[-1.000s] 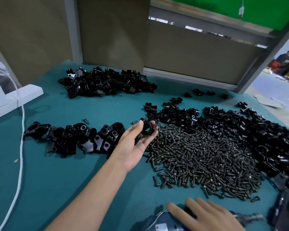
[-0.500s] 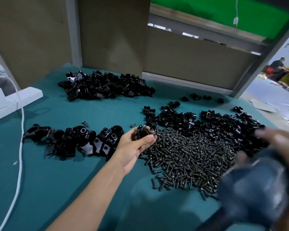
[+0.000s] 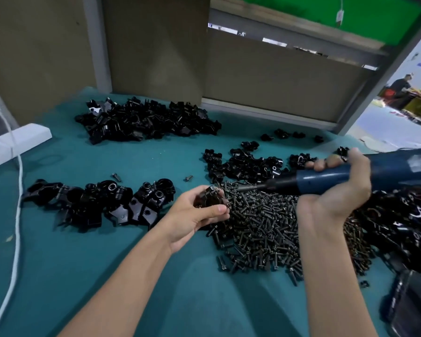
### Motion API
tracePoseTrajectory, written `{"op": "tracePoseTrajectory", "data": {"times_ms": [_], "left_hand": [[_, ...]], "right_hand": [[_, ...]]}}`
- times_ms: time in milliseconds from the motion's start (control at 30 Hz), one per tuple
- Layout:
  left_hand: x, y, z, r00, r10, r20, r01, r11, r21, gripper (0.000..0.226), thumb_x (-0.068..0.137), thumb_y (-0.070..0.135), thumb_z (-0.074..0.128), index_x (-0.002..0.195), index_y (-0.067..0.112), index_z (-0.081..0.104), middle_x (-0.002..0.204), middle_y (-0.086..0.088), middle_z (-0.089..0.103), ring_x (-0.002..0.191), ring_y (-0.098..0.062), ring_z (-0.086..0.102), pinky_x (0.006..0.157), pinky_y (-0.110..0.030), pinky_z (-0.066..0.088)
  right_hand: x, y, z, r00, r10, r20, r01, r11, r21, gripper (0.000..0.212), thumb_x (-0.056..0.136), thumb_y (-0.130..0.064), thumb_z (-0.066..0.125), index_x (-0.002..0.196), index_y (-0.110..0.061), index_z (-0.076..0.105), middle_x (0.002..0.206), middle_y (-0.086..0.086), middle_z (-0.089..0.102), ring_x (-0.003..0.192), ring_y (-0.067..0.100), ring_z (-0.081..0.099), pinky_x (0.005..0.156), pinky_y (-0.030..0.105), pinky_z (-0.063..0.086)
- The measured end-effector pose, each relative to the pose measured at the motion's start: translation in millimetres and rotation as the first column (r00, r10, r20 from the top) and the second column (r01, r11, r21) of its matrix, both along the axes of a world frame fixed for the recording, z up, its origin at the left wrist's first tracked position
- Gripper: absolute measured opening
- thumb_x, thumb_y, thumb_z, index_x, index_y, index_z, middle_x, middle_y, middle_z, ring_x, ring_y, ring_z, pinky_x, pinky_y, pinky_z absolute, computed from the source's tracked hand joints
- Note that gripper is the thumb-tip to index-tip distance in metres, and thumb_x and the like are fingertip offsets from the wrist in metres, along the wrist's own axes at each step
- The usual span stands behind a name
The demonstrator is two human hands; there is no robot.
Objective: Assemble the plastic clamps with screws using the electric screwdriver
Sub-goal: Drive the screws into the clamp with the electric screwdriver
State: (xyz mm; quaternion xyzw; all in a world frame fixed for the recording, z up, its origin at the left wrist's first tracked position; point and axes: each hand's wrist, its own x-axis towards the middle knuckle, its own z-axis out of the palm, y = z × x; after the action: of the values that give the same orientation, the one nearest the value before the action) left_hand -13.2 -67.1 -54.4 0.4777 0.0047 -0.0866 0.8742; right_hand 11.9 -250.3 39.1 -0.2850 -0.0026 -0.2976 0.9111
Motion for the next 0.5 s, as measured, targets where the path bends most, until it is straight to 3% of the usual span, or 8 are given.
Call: {"op": "tracePoseTrajectory", "data": {"times_ms": [33, 67, 200, 300, 500], "left_hand": [[0, 0, 0, 1.000, -0.007, 0.012, 0.007, 1.000, 0.007, 0.046, 0.065, 0.001, 0.076, 0.109, 0.002, 0.064, 0.094, -0.009, 0.075, 0.091, -0.026, 0.073, 0.081, -0.030, 0.060], [-1, 0, 0, 1.000, -0.014, 0.022, 0.013, 1.000, 0.010, 0.045, 0.066, 0.000, 0.075, 0.109, 0.002, 0.064, 0.095, -0.009, 0.075, 0.091, -0.026, 0.072, 0.080, -0.029, 0.059], [-1, 4, 0, 0.999, -0.040, 0.027, 0.040, 0.999, 0.007, 0.046, 0.069, -0.003, 0.074, 0.113, 0.000, 0.062, 0.099, -0.013, 0.073, 0.094, -0.028, 0.072, 0.085, -0.033, 0.059], [-2, 5, 0, 0.998, -0.064, 0.022, 0.064, 0.998, 0.015, 0.048, 0.071, -0.002, 0.075, 0.116, 0.001, 0.062, 0.102, -0.015, 0.072, 0.096, -0.029, 0.071, 0.091, -0.036, 0.057], [-6, 5, 3, 0.995, -0.097, -0.008, 0.097, 0.995, 0.000, 0.048, 0.068, -0.003, 0.075, 0.114, 0.005, 0.064, 0.099, -0.015, 0.072, 0.092, -0.029, 0.072, 0.078, -0.026, 0.059]], "right_hand": [[5, -8, -7, 0.998, 0.018, 0.065, -0.025, 0.995, 0.097, 0.007, 0.089, -0.017, 0.058, 0.086, -0.012, 0.053, 0.061, -0.003, 0.048, 0.049, 0.013, 0.044, 0.055, 0.024, 0.044], [12, -6, 1, 0.991, 0.133, 0.008, -0.133, 0.990, 0.049, 0.013, 0.089, -0.018, 0.057, 0.077, -0.014, 0.056, 0.060, -0.004, 0.047, 0.048, 0.012, 0.043, 0.055, 0.023, 0.043], [17, 0, -4, 0.961, 0.276, -0.015, -0.272, 0.954, 0.123, 0.036, 0.090, -0.020, 0.052, 0.055, -0.019, 0.057, 0.056, -0.005, 0.043, 0.045, 0.011, 0.040, 0.052, 0.021, 0.042], [18, 6, -4, 0.958, 0.285, -0.022, -0.280, 0.952, 0.123, 0.030, 0.091, -0.019, 0.052, 0.060, -0.018, 0.056, 0.055, -0.006, 0.043, 0.044, 0.011, 0.040, 0.051, 0.021, 0.041], [23, 6, -7, 0.944, 0.329, -0.031, -0.321, 0.937, 0.140, 0.028, 0.091, -0.019, 0.051, 0.063, -0.018, 0.053, 0.055, -0.006, 0.043, 0.045, 0.010, 0.040, 0.052, 0.021, 0.041]]}}
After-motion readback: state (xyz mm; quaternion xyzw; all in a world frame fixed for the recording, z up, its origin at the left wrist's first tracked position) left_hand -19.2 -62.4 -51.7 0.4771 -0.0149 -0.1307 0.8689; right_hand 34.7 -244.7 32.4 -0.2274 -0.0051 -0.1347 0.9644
